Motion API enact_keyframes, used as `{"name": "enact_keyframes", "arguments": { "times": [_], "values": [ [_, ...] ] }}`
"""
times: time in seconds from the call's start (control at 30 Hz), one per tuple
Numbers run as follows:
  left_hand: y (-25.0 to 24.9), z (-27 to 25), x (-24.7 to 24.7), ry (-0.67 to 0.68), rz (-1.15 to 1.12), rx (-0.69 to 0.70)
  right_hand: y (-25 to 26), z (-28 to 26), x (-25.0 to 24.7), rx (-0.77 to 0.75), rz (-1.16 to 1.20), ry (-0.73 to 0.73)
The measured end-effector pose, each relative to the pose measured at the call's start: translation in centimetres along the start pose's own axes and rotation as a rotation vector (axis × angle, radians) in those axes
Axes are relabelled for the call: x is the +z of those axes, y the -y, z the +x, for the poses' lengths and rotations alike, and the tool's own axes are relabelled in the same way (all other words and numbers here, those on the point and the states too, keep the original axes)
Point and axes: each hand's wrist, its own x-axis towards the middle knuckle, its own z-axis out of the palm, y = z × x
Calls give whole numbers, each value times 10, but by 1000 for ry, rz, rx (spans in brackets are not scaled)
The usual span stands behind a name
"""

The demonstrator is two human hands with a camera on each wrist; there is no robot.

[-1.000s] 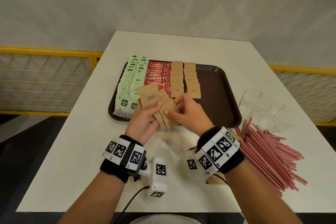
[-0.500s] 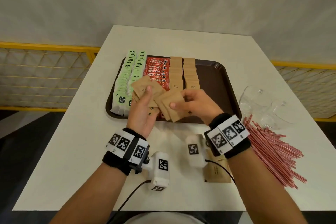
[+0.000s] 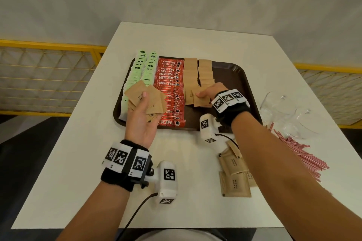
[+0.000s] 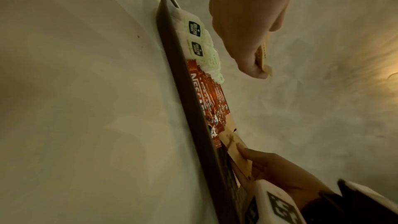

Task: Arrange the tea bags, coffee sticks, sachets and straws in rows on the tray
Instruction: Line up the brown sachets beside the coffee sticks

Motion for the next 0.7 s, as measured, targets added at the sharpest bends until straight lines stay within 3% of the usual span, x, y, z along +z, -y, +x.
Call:
{"name": "enact_keyframes", "arguments": {
  "times": [0.33,0.5,0.57,0.7],
  "values": [
    [-2,-2,3,7,-63,-15,0,3,7,-61,-38,-8],
    [-4,1,0,9,-61,-42,-3,19,-18,-4,147,61],
    [-3,1,2,-6,-64,-70,-3,22,-31,85,199,65],
    [-1,-1,10,-9,-36,-116,-12,28,-39,117,211,71]
  ]
}}
